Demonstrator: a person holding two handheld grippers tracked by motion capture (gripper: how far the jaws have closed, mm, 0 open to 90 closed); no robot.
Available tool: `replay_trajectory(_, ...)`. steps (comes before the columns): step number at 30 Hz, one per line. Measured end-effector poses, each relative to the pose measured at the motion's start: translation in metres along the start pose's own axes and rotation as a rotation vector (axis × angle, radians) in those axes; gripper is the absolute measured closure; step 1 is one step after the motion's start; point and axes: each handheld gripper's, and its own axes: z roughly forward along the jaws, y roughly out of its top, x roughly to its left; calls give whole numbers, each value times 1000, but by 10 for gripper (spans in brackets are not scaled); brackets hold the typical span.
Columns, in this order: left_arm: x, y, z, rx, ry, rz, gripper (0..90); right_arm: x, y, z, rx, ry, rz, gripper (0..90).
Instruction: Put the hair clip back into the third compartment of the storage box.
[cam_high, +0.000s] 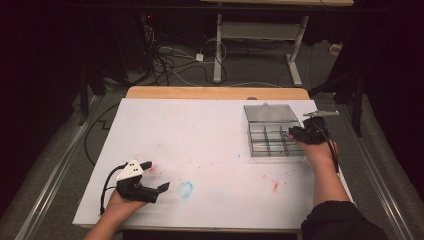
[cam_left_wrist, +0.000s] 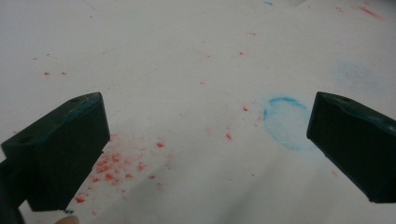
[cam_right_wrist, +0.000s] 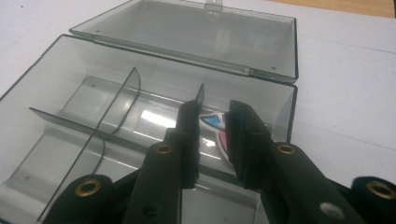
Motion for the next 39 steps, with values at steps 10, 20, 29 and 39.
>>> replay_trajectory(10,0,0,0,2,-7,-1,0,14,-2,-17,-24,27,-24,730)
replay_trajectory(20,1,0,1,7,-15,-1,0,25,-18,-32,-77,54,-26,725)
replay_trajectory(29,0,0,1,5,-12,3,0,35,-45,-46,-112,94,-30,725)
replay_trajectory(39,0,0,1,5,-12,2,0,58,-75,-55,-128,144,-71,726)
